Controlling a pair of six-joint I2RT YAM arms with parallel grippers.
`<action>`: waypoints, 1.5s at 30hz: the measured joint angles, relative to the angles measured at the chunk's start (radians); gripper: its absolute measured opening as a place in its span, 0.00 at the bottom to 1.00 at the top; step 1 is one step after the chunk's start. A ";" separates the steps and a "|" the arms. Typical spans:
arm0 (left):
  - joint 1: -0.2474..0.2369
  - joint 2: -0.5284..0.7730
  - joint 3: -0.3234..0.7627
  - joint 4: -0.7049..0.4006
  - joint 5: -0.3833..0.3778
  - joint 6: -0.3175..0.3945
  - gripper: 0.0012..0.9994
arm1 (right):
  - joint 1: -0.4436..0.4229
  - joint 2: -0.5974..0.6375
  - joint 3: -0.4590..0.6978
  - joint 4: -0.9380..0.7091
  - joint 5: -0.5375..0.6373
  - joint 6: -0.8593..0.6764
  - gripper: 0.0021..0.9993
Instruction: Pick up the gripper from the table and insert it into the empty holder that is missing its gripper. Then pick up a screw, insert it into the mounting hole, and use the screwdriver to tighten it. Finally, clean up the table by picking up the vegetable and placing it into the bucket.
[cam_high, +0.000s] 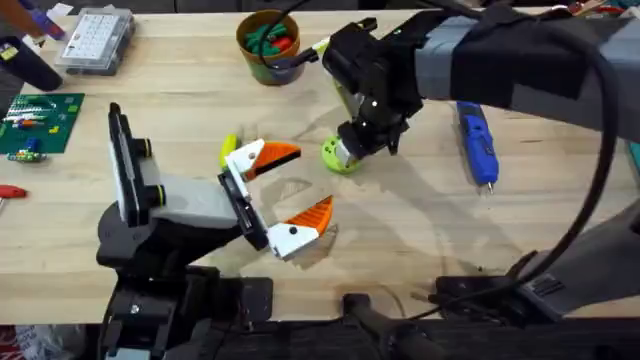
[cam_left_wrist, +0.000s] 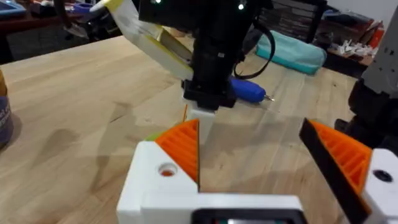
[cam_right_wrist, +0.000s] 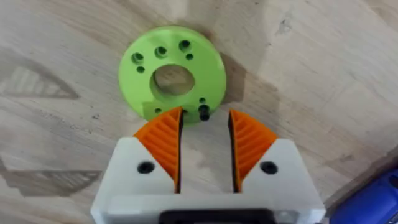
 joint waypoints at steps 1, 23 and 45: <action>0.000 0.000 0.000 0.000 0.000 0.000 1.00 | 0.000 0.000 0.000 0.000 0.000 0.000 0.38; 0.000 0.000 0.000 0.000 0.000 0.000 1.00 | 0.000 0.000 0.000 0.006 0.000 0.001 0.13; 0.000 0.000 0.000 0.000 0.000 0.000 1.00 | 0.000 0.000 0.000 0.019 0.000 0.004 0.00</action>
